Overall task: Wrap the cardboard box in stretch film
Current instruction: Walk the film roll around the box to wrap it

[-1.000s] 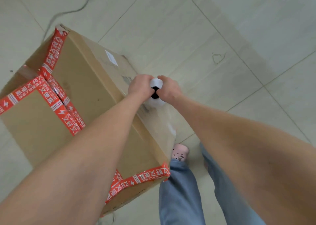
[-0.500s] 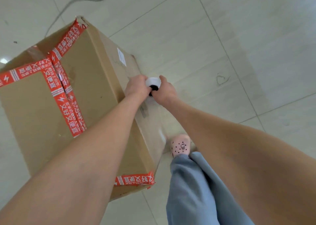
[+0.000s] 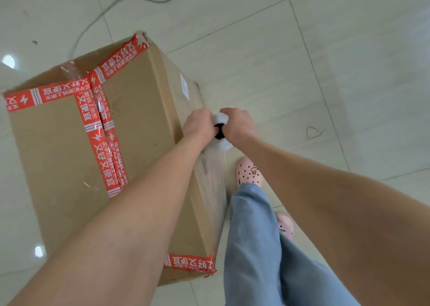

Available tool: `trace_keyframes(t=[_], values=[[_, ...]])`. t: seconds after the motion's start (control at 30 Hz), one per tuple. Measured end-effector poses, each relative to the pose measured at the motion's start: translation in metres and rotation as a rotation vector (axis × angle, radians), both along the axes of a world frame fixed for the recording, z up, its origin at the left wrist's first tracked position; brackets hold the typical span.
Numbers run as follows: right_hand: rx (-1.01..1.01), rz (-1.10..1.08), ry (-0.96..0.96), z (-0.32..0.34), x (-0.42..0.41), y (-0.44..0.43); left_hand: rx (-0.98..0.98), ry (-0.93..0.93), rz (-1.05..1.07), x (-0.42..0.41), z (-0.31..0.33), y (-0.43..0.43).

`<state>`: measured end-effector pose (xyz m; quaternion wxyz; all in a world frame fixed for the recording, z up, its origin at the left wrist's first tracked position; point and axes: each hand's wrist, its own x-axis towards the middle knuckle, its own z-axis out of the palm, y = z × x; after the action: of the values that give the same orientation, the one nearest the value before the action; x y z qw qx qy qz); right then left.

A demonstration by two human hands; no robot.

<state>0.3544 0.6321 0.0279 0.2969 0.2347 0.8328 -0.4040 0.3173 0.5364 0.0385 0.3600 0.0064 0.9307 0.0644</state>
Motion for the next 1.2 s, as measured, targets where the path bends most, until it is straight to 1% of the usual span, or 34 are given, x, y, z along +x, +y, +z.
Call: trace_keyframes(t=[0.1, 0.17, 0.23, 0.3, 0.33, 0.37, 0.43, 0.5, 0.6, 0.63, 0.67, 0.77, 0.87, 0.9, 0.97, 1.07, 1.2], values=[[0.075, 0.120, 0.087, -0.002, -0.007, 0.002, 0.002, 0.029, 0.053, 0.000, -0.001, -0.002], [0.052, 0.086, 0.111, -0.005, -0.010, -0.002, -0.016, 0.042, 0.082, -0.005, 0.000, -0.004], [-0.024, -0.052, 0.024, -0.009, -0.012, -0.007, -0.006, 0.037, 0.071, -0.012, -0.001, -0.006], [-0.140, -0.219, -0.144, -0.012, -0.013, -0.009, 0.029, 0.026, 0.006, -0.018, -0.001, -0.005], [-0.192, -0.269, -0.195, -0.013, -0.014, -0.010, 0.036, 0.023, -0.023, -0.020, -0.001, -0.004], [-0.214, -0.283, -0.208, -0.015, -0.015, -0.010, 0.041, 0.022, -0.046, -0.022, -0.001, -0.003], [-0.182, -0.270, -0.163, -0.017, -0.020, -0.011, 0.040, 0.006, -0.084, -0.027, -0.003, 0.000], [-0.105, -0.212, -0.121, -0.015, -0.026, -0.011, 0.031, -0.012, -0.086, -0.031, -0.003, 0.002], [0.087, 0.029, -0.084, -0.009, -0.041, -0.014, -0.005, -0.014, -0.036, -0.036, -0.003, -0.003], [0.126, 0.087, -0.053, -0.007, -0.046, -0.016, -0.015, -0.019, -0.010, -0.037, -0.003, -0.005], [0.125, 0.094, -0.028, -0.006, -0.050, -0.017, -0.019, -0.023, 0.020, -0.039, -0.003, -0.007], [0.032, -0.066, -0.019, -0.008, -0.055, -0.017, -0.019, -0.026, 0.100, -0.047, -0.001, -0.012], [-0.122, -0.302, -0.242, -0.011, -0.056, -0.012, -0.015, -0.051, 0.120, -0.056, -0.001, -0.011], [-0.178, -0.336, -0.289, -0.013, -0.057, -0.012, -0.004, -0.066, 0.110, -0.058, -0.002, -0.010], [-0.208, -0.307, -0.289, -0.017, -0.062, -0.013, 0.020, -0.076, 0.067, -0.062, -0.003, -0.007], [-0.151, -0.247, -0.245, -0.017, -0.071, -0.015, 0.029, -0.057, 0.006, -0.069, -0.006, -0.007], [-0.034, -0.080, -0.133, -0.015, -0.088, -0.013, 0.024, -0.047, 0.062, -0.079, -0.010, -0.010]])
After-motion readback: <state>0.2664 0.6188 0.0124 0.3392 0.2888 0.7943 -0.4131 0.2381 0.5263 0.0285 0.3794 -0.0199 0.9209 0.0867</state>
